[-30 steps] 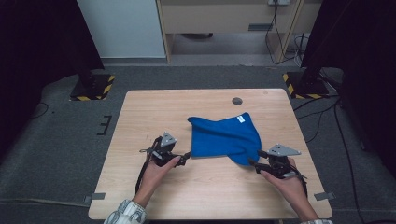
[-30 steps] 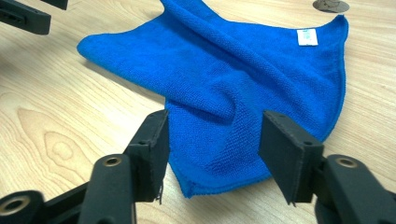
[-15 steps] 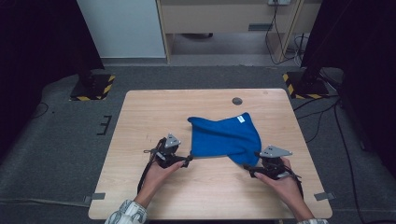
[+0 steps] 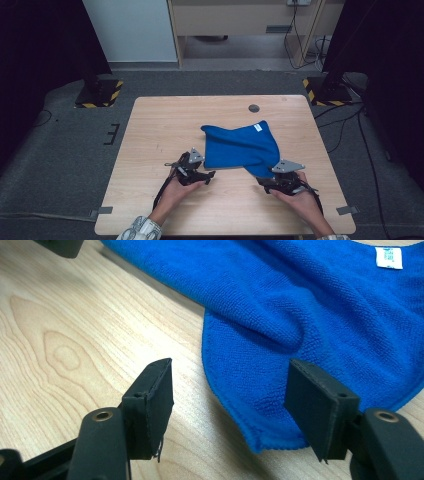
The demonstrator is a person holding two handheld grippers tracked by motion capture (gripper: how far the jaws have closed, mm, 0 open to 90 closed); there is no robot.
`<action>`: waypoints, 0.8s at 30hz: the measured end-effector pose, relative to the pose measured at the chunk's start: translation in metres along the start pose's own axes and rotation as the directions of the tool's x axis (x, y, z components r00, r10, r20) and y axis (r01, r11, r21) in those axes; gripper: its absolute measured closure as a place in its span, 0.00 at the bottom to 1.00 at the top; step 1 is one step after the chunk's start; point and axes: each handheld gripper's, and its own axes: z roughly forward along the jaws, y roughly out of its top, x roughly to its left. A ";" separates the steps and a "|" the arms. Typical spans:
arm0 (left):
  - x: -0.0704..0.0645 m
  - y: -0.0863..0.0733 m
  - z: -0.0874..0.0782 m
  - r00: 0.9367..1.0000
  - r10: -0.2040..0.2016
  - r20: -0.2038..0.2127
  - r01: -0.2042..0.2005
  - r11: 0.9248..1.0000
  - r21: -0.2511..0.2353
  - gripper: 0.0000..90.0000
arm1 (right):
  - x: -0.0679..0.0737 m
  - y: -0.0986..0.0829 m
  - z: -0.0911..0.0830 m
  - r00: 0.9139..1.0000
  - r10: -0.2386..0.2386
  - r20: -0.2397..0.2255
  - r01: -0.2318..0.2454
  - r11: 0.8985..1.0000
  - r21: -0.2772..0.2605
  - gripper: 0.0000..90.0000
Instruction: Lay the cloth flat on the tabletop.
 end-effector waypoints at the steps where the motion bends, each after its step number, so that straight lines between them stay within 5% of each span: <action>1: -0.001 0.000 0.001 1.000 0.002 0.000 -0.002 1.000 0.004 0.29 | 0.000 0.000 0.000 1.000 -0.008 0.003 0.008 1.000 0.006 0.42; 10: -0.002 0.004 0.012 0.999 0.036 -0.028 -0.035 0.998 0.052 0.59 | -0.003 -0.004 0.005 0.999 -0.026 0.024 0.025 0.998 0.058 0.75; 14: 0.001 0.008 0.013 0.999 0.039 -0.035 -0.037 0.998 0.051 0.81 | -0.005 -0.003 0.002 1.000 -0.018 0.016 0.017 0.997 0.071 0.96; 17: 0.004 0.010 0.011 0.999 0.029 -0.030 -0.028 0.999 0.024 0.95 | -0.008 -0.001 -0.002 1.000 -0.005 0.018 0.004 0.998 0.057 0.98; 20: 0.008 0.015 0.008 0.999 0.013 -0.034 -0.013 1.000 0.000 0.97 | -0.012 0.000 -0.007 1.000 0.009 0.022 -0.010 0.999 0.041 0.98; 22: 0.015 0.020 -0.004 0.999 -0.045 -0.019 0.044 0.998 -0.041 0.96 | -0.016 0.000 -0.011 0.999 0.023 0.024 -0.023 0.999 0.027 0.98; 24: 0.016 0.022 -0.009 0.998 -0.061 -0.015 0.060 0.997 -0.052 0.96 | -0.021 0.001 -0.017 0.999 0.037 0.023 -0.038 0.999 0.011 0.98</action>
